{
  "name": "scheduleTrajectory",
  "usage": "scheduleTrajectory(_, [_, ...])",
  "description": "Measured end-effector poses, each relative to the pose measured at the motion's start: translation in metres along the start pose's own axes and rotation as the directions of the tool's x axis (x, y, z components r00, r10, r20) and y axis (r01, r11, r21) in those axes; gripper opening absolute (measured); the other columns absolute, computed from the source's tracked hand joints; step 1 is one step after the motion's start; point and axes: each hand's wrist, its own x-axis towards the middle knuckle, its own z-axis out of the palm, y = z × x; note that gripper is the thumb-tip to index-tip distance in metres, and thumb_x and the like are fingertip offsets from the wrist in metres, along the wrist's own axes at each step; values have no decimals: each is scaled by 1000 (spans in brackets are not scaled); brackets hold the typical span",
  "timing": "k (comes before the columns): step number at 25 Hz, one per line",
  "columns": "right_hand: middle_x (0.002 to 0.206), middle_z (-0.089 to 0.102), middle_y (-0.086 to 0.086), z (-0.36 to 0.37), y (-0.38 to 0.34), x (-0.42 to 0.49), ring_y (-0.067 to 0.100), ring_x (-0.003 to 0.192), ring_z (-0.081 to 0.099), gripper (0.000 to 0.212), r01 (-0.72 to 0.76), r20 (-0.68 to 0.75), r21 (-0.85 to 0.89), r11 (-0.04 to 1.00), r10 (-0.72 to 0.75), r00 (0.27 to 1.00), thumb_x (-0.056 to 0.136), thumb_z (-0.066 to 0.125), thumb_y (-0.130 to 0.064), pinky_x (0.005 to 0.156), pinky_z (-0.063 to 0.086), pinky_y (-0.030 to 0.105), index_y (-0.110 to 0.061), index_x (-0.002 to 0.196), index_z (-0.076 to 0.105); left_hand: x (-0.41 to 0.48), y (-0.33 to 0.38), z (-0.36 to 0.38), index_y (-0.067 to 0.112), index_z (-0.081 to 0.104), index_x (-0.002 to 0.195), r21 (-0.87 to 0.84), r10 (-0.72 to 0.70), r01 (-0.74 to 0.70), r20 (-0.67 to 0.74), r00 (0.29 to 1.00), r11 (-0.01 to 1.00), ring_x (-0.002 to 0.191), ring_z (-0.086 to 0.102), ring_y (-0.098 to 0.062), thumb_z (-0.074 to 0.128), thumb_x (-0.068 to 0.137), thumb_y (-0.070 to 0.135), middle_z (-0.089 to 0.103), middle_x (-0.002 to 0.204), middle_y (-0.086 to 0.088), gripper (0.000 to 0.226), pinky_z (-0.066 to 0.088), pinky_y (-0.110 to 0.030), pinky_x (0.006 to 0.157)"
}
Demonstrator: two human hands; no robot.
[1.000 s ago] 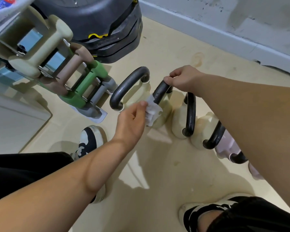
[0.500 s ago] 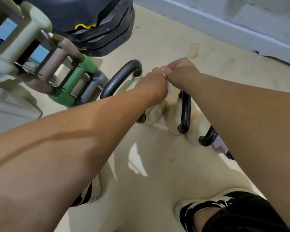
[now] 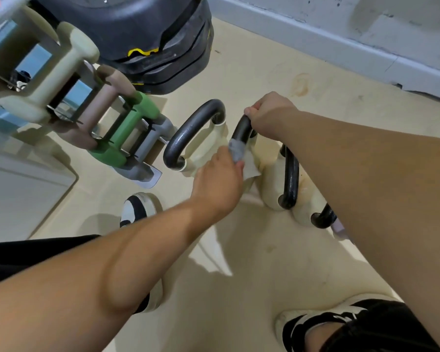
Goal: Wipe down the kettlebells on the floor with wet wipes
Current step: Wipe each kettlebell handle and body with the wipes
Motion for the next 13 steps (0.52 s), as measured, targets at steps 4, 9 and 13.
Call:
scheduleTrajectory(4, [105,67,10,-1,1,-5,29,97,60,39,37,59,5,999,-37,998,100,52,-35,81,47,33,-6,116,71,76,32,-10,12,40,137,139,-52,17,252,966,990,78,50,-21,40,99,18,54,114,-1,38,37,-34,69])
scheduleTrajectory(9, [82,58,9,-13,-3,-4,27,79,51,44,72,124,-66,995,-64,990,99,54,-41,57,36,28,-2,106,71,3,5,9,9,41,135,-52,-6,5,-23,1000,999,99,57,-31,44,103,28,58,115,-10,37,43,-42,80])
scheduleTrajectory(13, [76,57,6,-9,-7,-5,25,71,52,44,81,110,-89,993,-71,991,100,53,-43,59,36,29,-2,106,69,-33,-12,11,2,42,136,-46,48,-51,-75,996,998,109,58,-32,46,103,25,58,124,-15,41,44,-40,93])
